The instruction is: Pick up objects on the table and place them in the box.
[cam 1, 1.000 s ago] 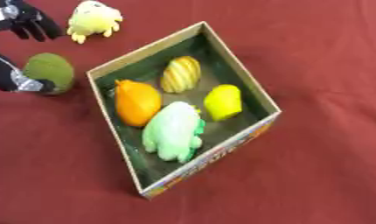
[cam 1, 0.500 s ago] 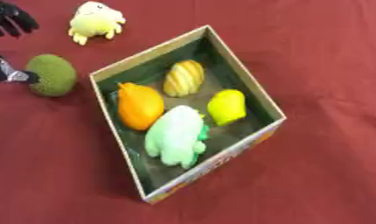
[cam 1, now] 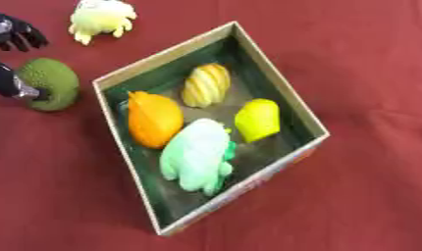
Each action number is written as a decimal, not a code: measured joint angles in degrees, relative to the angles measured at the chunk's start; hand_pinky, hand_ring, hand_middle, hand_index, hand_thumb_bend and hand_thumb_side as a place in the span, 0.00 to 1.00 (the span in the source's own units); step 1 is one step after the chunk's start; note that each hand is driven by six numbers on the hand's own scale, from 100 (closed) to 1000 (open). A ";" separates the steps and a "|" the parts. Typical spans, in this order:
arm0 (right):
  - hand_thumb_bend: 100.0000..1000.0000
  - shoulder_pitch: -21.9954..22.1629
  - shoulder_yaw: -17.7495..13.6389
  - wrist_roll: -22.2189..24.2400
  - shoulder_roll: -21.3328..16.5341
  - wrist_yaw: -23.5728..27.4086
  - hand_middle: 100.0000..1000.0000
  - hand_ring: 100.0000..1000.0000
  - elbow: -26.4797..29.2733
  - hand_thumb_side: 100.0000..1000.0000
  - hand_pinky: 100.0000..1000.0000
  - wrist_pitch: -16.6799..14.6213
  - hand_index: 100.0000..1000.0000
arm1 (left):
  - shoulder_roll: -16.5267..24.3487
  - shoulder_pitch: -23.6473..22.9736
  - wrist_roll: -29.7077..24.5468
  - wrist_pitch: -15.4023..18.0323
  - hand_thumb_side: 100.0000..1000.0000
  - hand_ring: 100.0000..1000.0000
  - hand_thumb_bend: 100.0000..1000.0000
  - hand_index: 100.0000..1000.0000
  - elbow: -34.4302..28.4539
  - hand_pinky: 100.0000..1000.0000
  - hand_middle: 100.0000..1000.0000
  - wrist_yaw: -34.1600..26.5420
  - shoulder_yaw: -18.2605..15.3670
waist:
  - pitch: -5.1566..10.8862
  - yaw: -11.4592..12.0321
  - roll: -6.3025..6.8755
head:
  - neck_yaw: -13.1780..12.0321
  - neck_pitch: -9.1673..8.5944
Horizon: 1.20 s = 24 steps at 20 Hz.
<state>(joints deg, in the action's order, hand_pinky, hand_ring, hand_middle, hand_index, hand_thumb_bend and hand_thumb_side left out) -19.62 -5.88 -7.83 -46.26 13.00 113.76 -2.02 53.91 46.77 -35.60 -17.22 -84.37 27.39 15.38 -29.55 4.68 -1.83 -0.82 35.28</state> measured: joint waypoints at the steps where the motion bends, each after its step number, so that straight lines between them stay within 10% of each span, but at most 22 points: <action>1: 0.00 0.00 -0.13 -0.21 0.11 0.00 0.63 0.74 0.00 0.77 0.83 0.01 0.77 | -0.02 0.12 -0.21 0.40 0.00 0.72 0.39 0.73 0.02 0.78 0.65 0.15 0.02 | -0.13 -0.01 0.00 | 0.03 0.00; 9: 0.00 0.04 -0.15 -0.62 0.28 0.33 0.64 0.75 0.00 0.75 0.84 0.16 0.78 | -0.02 0.19 0.61 1.67 0.00 0.64 0.20 0.63 -2.30 0.73 0.55 1.45 -0.09 | -0.17 -0.01 0.40 | 0.54 0.04; 24: 0.00 0.47 -0.48 0.22 0.58 1.73 0.64 0.75 0.00 0.73 0.84 -0.03 0.77 | 0.57 3.03 0.26 1.30 0.00 0.63 0.16 0.62 -21.17 0.72 0.57 -2.77 -0.93 | 3.98 0.44 2.11 | 2.04 1.20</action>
<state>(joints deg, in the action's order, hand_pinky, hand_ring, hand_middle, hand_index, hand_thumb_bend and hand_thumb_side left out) -19.15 -6.36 -7.61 -45.67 14.73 113.76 -2.04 54.48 49.80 -35.33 -15.92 -105.54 24.62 14.45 -25.56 5.12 0.28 1.21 36.47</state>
